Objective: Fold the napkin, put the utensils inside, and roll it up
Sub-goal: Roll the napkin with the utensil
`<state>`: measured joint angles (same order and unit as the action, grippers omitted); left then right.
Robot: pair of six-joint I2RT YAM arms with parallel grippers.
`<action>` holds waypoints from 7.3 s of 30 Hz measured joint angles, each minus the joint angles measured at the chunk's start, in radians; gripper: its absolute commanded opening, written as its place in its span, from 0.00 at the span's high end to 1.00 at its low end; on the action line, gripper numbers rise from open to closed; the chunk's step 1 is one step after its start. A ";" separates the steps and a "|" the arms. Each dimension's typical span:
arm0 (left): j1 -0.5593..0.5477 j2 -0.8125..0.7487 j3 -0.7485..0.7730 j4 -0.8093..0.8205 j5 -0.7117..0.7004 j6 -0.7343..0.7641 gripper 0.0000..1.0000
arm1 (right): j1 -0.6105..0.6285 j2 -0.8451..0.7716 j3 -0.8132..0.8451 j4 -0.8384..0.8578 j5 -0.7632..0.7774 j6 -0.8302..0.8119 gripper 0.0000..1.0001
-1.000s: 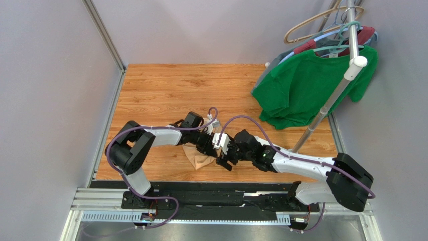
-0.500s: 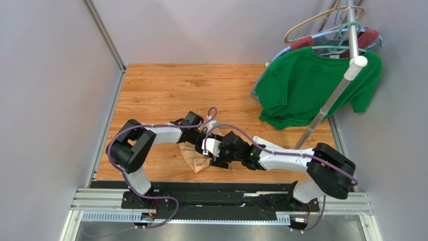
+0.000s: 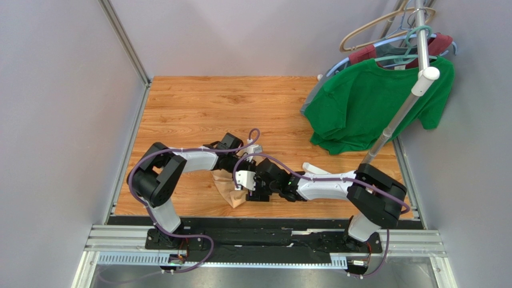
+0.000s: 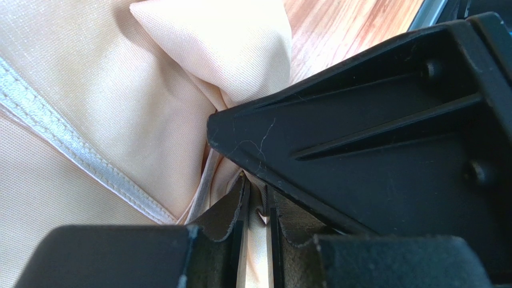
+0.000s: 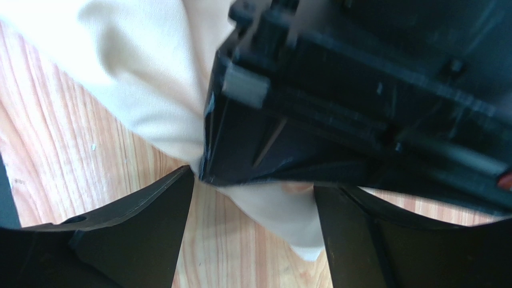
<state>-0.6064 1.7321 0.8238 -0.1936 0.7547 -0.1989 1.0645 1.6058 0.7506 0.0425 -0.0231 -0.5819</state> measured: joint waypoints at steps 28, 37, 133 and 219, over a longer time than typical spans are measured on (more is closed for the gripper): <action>0.022 -0.029 0.026 -0.061 -0.091 0.002 0.53 | 0.000 0.106 0.203 -0.290 0.014 0.122 0.70; 0.100 -0.105 -0.003 -0.074 -0.139 -0.078 0.32 | -0.011 0.125 0.253 -0.314 0.000 0.164 0.80; 0.248 -0.620 -0.431 0.113 -0.496 -0.384 0.81 | -0.117 0.203 0.356 -0.457 -0.251 0.224 0.99; -0.062 -0.171 -0.259 0.454 -0.200 -0.057 0.61 | -0.512 0.528 0.507 -0.809 -1.080 0.279 1.00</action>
<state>-0.6685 1.5608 0.5652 0.2604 0.5549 -0.2562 0.5526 2.1338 1.2572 -0.7666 -1.1030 -0.3027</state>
